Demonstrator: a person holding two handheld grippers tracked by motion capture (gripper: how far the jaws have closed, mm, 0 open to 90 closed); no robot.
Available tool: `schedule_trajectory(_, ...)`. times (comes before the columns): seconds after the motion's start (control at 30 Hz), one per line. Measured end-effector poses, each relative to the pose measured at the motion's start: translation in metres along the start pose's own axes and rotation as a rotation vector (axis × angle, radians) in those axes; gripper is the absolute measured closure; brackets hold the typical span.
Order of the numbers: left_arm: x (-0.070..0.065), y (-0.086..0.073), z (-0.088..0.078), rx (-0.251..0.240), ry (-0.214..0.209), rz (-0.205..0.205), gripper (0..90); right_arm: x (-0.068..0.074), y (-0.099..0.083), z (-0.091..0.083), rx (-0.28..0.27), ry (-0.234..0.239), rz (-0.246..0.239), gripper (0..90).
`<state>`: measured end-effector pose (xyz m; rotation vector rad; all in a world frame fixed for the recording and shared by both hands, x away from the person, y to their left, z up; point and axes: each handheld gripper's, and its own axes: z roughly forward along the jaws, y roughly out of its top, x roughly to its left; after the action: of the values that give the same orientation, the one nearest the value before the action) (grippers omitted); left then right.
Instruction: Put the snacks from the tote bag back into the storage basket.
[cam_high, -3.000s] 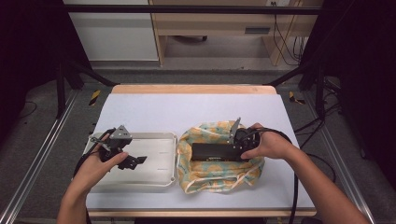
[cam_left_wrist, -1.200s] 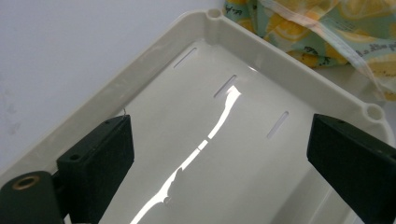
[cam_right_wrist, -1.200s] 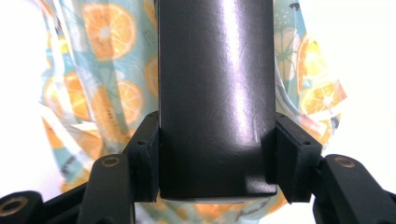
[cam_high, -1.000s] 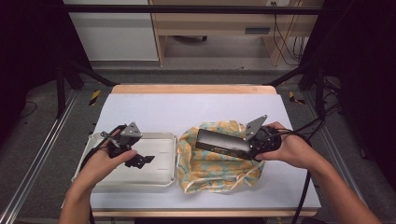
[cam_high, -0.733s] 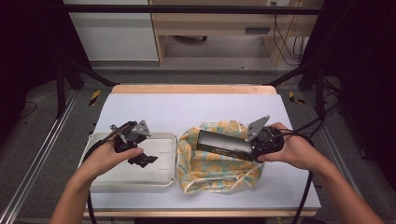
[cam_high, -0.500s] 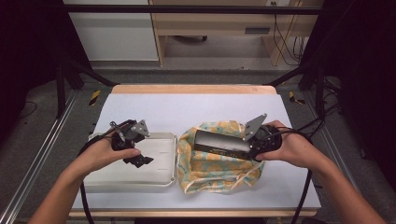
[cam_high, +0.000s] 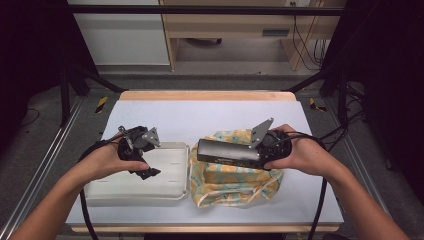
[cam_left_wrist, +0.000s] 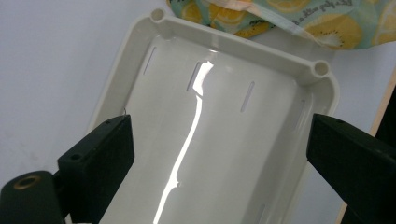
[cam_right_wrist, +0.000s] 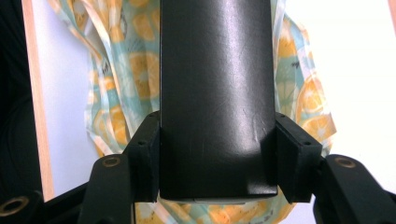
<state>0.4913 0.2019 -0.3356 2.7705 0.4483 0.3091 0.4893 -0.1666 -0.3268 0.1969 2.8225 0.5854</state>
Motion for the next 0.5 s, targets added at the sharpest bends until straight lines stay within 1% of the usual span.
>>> schedule_trajectory(0.07, -0.001, 0.002, -0.002, 0.011, 0.005, 0.024, 8.1, 0.0, 0.003, 0.0, 0.006, 0.002, 0.0, 43.5)
schedule_trajectory(0.17, -0.001, 0.005, -0.007, -0.004, 0.007, 0.031, 8.1, 0.001, 0.006, -0.001, 0.01, -0.001, -0.009, 43.5)
schedule_trajectory(0.3, -0.002, 0.011, -0.012, -0.004, 0.016, 0.05, 8.1, 0.0, 0.01, -0.004, 0.007, 0.001, -0.011, 43.5)
schedule_trajectory(0.33, -0.003, 0.013, -0.014, -0.004, 0.019, 0.049, 8.1, 0.0, 0.011, -0.004, 0.009, -0.001, -0.012, 43.5)
schedule_trajectory(0.37, -0.004, 0.015, -0.015, 0.003, 0.013, 0.058, 8.1, 0.001, 0.012, -0.004, 0.009, 0.002, -0.013, 43.5)
schedule_trajectory(0.4, -0.004, 0.017, -0.016, -0.002, 0.005, 0.067, 8.2, 0.001, 0.014, -0.004, 0.013, 0.008, -0.018, 43.5)
schedule_trajectory(0.43, -0.005, 0.019, -0.017, -0.001, -0.004, 0.069, 8.2, 0.001, 0.014, -0.004, 0.013, 0.008, -0.018, 43.5)
schedule_trajectory(0.5, -0.004, 0.023, -0.019, -0.004, 0.001, 0.082, 8.4, 0.002, 0.017, -0.004, 0.015, 0.008, -0.027, 43.5)
